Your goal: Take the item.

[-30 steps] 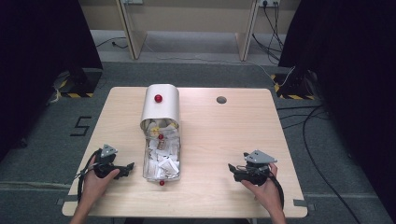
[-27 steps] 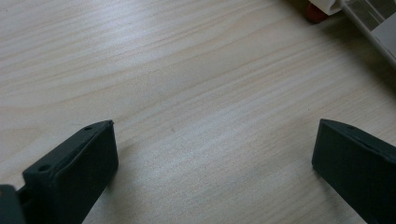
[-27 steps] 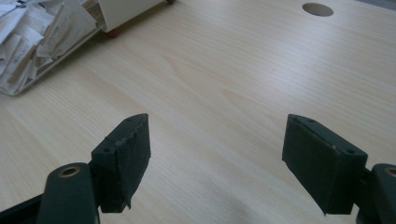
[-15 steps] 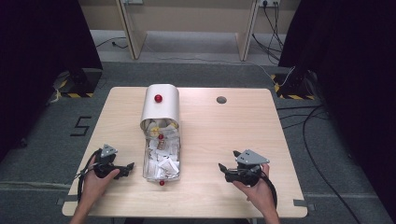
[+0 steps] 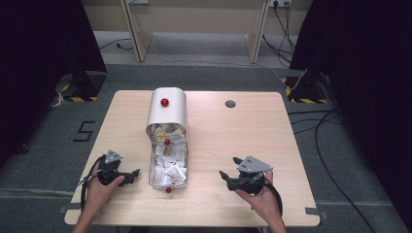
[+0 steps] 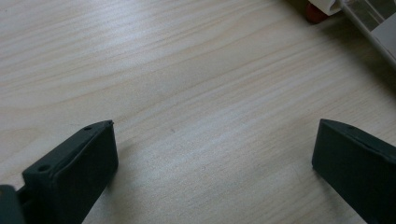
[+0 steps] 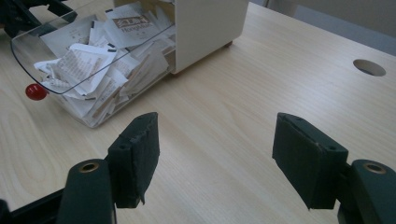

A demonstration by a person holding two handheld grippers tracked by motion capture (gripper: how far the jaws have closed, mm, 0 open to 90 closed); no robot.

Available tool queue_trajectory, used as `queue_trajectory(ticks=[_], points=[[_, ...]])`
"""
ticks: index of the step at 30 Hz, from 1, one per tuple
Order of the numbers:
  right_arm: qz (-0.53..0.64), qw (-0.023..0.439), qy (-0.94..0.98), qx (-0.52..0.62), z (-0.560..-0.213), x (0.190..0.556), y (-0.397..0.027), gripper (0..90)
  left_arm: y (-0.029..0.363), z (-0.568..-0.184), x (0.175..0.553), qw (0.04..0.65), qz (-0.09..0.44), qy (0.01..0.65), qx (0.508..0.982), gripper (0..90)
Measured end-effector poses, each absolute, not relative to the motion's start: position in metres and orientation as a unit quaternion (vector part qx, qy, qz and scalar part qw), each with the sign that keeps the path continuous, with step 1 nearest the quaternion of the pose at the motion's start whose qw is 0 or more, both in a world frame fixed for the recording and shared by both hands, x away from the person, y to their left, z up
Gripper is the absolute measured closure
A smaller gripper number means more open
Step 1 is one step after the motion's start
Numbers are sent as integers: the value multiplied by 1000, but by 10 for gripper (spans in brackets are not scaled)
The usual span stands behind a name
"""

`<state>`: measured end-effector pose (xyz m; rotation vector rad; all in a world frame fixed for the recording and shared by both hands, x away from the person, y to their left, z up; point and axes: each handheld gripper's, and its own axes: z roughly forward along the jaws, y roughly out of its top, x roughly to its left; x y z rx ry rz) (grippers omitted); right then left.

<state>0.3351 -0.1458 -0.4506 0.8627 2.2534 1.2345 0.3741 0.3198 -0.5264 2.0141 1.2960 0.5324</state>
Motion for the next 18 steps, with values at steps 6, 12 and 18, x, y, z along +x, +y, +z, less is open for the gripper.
queue_trajectory(ticks=[6, 12, 18], points=[[448, 209, 815, 302, -450, 336, -137, 335, 320, -526, 374, 337, 204, 497, 773, 0], [449, 207, 819, 293, -451, 336, -129, 347, 320, -526, 374, 337, 204, 497, 773, 0], [453, 205, 821, 281, -448, 336, -122, 356, 320, -526, 374, 337, 204, 497, 773, 0]])
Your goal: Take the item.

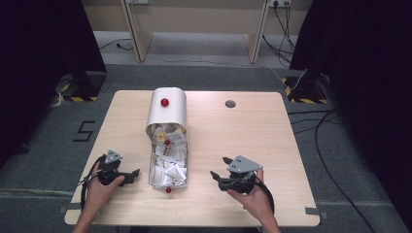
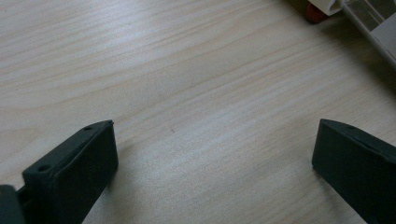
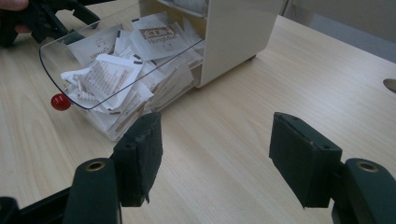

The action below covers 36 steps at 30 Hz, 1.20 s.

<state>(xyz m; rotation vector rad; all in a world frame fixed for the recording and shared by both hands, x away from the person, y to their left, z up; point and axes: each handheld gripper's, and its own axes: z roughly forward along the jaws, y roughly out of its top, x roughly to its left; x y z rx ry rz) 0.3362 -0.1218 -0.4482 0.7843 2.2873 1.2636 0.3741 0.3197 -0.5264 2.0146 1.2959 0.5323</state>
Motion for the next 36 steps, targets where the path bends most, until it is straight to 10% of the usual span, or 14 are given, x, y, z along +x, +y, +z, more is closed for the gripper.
queue_trajectory(ticks=[36], points=[[473, 188, 822, 254, -446, 332, -97, 377, 320, -526, 374, 337, 204, 497, 773, 0]])
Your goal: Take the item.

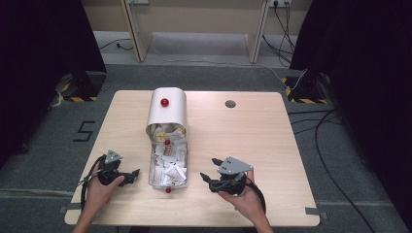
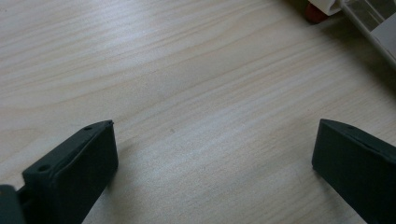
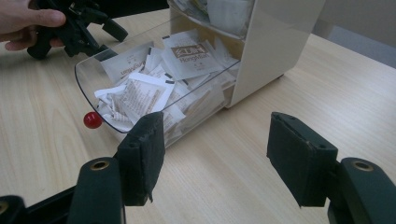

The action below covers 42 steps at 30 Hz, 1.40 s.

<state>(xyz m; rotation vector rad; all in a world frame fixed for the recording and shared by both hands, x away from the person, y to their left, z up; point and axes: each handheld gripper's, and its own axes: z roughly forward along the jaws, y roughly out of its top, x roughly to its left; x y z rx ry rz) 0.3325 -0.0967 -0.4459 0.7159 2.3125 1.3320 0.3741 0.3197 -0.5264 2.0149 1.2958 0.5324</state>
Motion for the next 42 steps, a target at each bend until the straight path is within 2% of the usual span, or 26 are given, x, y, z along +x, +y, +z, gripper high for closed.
queue_trajectory(ticks=[20, 26, 42], points=[[486, 178, 823, 232, -441, 328, -77, 383, 320, -526, 374, 337, 204, 497, 773, 0], [487, 168, 831, 211, -442, 325, -59, 391, 320, -526, 374, 337, 205, 497, 773, 0], [478, 153, 849, 165, -451, 324, -28, 496, 320, -526, 374, 337, 205, 497, 773, 0]])
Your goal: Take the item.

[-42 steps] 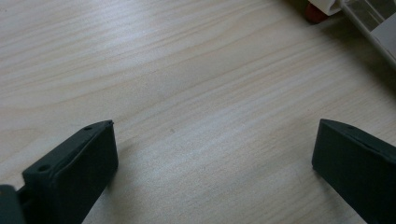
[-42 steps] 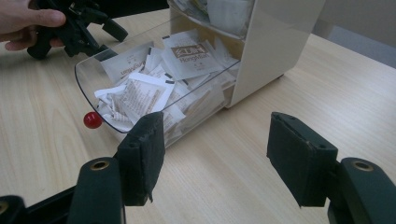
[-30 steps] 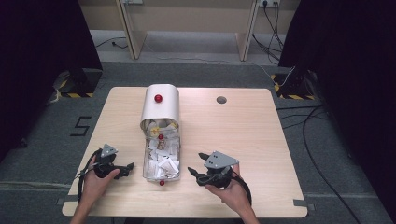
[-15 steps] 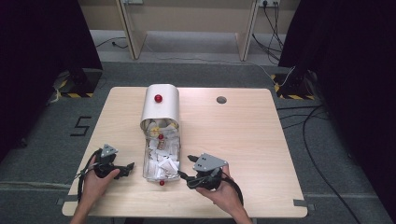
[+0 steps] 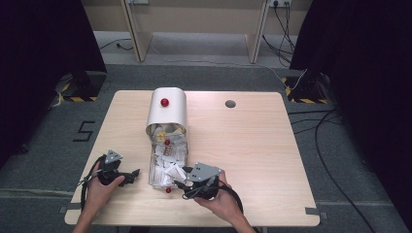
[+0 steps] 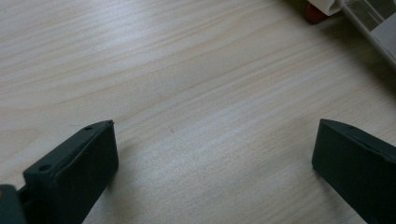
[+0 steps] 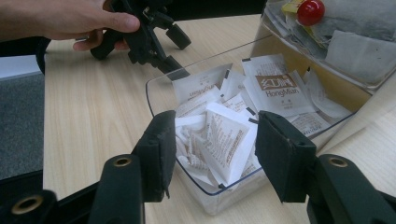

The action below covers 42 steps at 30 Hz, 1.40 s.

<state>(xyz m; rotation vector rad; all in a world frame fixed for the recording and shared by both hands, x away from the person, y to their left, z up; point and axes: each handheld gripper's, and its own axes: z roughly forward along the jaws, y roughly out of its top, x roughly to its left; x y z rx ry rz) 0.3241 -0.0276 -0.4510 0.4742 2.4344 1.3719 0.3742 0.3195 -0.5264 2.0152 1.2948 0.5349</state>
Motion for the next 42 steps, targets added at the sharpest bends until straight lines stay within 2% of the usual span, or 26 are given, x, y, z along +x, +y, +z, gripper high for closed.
queue_trajectory(ticks=[31, 38, 42], points=[[453, 154, 867, 143, -471, 341, -3, 621, 319, -526, 374, 337, 205, 497, 773, 0], [446, 152, 871, 139, -476, 343, -2, 659, 319, -526, 374, 337, 205, 497, 773, 0], [443, 150, 873, 136, -480, 345, -1, 710, 319, -526, 374, 338, 205, 497, 773, 0]])
